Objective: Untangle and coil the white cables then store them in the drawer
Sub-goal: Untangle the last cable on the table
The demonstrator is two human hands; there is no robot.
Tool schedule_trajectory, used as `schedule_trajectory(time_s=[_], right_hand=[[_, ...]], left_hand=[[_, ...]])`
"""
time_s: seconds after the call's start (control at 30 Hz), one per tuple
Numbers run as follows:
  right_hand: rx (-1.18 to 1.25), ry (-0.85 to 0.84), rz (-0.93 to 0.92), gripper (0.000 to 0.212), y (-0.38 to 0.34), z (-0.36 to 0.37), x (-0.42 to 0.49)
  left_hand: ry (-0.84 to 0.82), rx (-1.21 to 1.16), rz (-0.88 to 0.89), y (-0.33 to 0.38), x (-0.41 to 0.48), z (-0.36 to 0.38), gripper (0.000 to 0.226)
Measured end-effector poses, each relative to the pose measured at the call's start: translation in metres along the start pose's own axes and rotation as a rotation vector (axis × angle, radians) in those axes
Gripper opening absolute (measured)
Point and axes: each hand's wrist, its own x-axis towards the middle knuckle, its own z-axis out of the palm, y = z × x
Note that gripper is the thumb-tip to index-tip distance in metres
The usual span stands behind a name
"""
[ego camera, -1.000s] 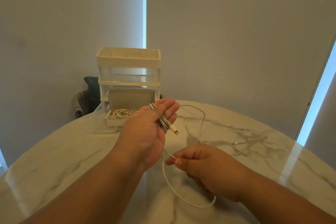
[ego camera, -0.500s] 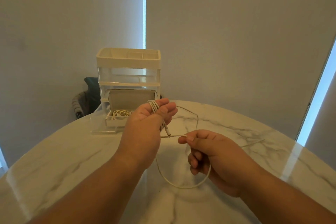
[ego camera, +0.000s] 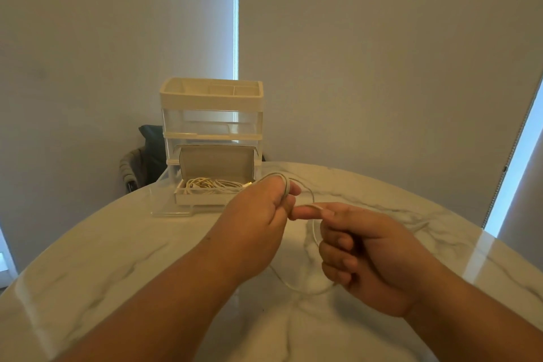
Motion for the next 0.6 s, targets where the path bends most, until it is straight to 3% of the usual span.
schedule_trajectory(time_s=[0.17,0.27,0.4,0.5,0.6], right_hand=[[-0.091,0.005,-0.048,0.023,-0.005,-0.006,0.001],[-0.164,0.027,-0.051,0.025,-0.005,-0.008,0.003],[-0.271,0.189,-0.120,0.017,-0.006,-0.015,0.006],[-0.538,0.324,-0.235,0.019,-0.010,-0.023,0.005],[-1.022,0.443,-0.343,0.018,-0.013,-0.027,0.001]], left_hand=[[-0.033,-0.034,0.077,0.005,-0.004,0.001,0.030],[-0.078,-0.002,0.040,0.003,-0.004,0.000,0.025],[-0.173,0.145,0.005,0.004,-0.001,-0.002,0.025],[-0.257,0.281,-0.021,0.003,0.000,0.000,0.030],[-0.309,0.321,-0.021,0.003,0.000,0.000,0.036]])
